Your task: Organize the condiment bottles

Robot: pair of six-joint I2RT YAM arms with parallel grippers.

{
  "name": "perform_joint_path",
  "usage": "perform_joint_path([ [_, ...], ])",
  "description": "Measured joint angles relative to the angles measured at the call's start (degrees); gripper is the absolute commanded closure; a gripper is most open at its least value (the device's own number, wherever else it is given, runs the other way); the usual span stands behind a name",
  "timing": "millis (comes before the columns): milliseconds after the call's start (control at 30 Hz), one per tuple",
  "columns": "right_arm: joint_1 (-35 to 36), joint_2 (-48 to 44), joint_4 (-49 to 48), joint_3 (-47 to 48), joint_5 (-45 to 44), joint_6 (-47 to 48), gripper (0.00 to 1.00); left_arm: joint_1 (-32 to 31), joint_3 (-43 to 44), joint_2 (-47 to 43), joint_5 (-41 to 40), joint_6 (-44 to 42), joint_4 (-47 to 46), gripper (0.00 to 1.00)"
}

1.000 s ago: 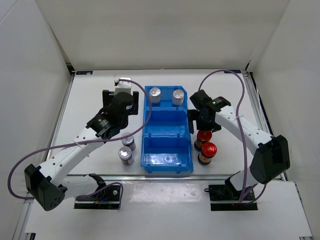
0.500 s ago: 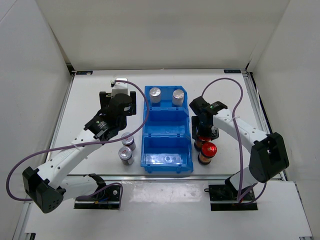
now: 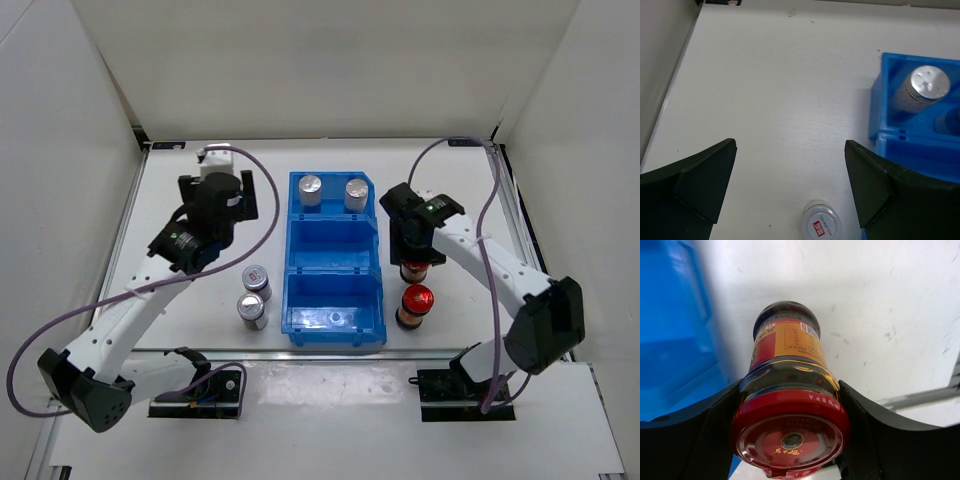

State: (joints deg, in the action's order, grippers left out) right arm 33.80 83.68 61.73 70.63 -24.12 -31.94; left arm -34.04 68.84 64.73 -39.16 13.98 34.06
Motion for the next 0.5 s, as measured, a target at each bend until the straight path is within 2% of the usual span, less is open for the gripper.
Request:
perform_joint_path([
  [133, 3.69, -3.48, 0.31, 6.32, -3.91, 1.6, 0.99, 5.31, -2.73, -4.39, 2.08, 0.85, 1.66, 0.0],
  [267, 6.6, -4.5, -0.83, 12.72, -4.09, 4.02, 0.99, 5.99, -7.58, -8.11, 2.54, 1.14, 3.26, 0.0],
  [500, 8.81, 3.58, -4.26, 16.2, 0.07, 6.47, 0.99, 6.32, -7.96, -5.14, 3.39, 0.98, 3.67, 0.0],
])
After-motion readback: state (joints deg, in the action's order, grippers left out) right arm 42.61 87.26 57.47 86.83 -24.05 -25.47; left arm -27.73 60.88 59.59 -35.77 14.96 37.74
